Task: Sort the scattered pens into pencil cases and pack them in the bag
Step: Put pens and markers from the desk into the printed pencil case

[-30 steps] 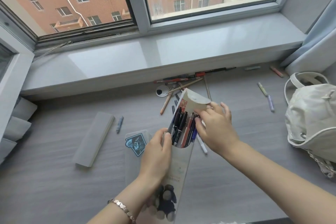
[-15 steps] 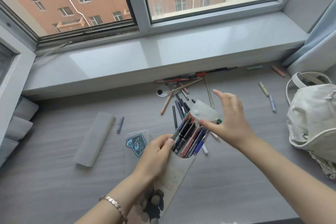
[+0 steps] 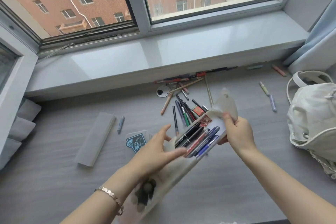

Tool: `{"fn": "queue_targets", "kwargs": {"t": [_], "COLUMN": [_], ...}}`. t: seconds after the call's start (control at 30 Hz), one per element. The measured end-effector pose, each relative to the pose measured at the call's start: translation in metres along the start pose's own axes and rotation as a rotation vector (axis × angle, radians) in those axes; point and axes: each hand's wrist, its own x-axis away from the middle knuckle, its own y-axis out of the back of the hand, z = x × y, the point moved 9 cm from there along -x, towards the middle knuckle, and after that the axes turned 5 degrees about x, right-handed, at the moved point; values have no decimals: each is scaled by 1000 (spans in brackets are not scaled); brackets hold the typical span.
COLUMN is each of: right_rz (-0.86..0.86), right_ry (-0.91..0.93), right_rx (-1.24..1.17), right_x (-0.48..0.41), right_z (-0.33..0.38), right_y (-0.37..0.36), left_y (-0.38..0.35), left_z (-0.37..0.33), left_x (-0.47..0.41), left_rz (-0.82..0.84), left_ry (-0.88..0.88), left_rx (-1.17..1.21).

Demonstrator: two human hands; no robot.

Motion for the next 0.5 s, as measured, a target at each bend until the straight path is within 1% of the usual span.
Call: {"fn": "queue_targets", "kwargs": {"t": [0.1,0.13,0.17,0.23,0.3,0.37,0.5], "right_rz": [-125,-148,-164,-205,-264,-289,-255], "right_ry": [-40,-46,-49,-44,-11,51,204], "right_rx": [-42,-59,-72,-92,-96,-91,-73], "right_x": [-2,-1,0,1,5,12,34], "right_z": [-6,-7,-8,-10,-5,7,43], "right_y": [14,17,20,26,32,32,20], "left_y": [1,1,4,15,25,29,23], "left_z": [-2,4,14,37,51,52,27], "left_x": [10,12,13,16,20,22,23], "left_rz": [-32,-59,-90,-160,-242,-323,-461], "left_ry": [-48,-36,5,98,133,110,-12], "left_rx": [-493,-588,-628,-570,-416,-293,-163]}}
